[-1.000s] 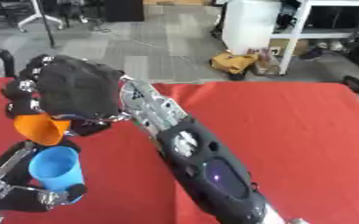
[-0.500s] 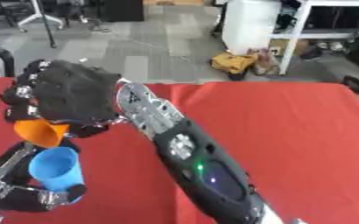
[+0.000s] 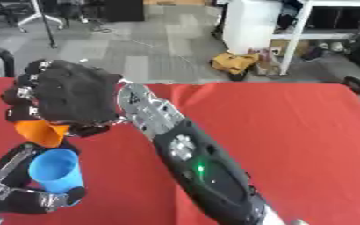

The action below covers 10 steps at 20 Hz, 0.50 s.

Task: Pour the contents of one cup into another cup.

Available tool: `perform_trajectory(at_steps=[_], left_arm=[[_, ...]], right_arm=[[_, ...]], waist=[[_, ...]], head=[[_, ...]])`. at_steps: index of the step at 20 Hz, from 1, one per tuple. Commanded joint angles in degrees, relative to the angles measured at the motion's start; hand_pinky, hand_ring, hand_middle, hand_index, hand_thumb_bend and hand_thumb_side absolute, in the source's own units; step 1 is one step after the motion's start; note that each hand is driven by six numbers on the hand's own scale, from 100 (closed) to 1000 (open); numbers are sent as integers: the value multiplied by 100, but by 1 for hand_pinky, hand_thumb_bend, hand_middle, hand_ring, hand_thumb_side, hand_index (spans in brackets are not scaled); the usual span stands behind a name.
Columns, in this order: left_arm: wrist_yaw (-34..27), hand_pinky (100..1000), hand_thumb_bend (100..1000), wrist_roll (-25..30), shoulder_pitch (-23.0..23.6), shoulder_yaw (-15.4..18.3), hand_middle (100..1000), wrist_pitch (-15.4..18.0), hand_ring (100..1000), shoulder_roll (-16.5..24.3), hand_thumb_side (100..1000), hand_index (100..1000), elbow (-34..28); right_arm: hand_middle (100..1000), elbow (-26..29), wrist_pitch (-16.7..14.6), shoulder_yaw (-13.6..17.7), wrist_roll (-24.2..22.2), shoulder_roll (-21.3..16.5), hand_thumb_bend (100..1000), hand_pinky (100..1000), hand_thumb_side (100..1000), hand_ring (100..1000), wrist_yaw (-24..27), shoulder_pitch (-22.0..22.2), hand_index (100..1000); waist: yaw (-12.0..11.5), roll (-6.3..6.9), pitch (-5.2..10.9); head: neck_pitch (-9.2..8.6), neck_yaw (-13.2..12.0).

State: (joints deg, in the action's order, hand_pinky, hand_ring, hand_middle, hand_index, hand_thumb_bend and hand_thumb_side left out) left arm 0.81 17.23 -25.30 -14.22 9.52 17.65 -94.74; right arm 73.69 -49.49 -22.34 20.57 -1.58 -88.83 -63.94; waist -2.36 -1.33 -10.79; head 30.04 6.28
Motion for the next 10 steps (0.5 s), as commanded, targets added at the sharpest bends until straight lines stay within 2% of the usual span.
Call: perform_trajectory(at_steps=[1,10], left_arm=[[-21,409,576,8,-64,53,478,27,429,101,100,642,-54],[-20,410,577,25,-68,54,477,34,430,100,100,642,-56]], right_arm=[[258,78,-74,6,216,-61,100,413,100,303,-158,-110,358],[257,23,-10,9,584,-66,100,409,100,306,-486,-109,346]], waist=[[-5,26,102],[-3,35,97]], head=[[-75,6],[-83,1]])
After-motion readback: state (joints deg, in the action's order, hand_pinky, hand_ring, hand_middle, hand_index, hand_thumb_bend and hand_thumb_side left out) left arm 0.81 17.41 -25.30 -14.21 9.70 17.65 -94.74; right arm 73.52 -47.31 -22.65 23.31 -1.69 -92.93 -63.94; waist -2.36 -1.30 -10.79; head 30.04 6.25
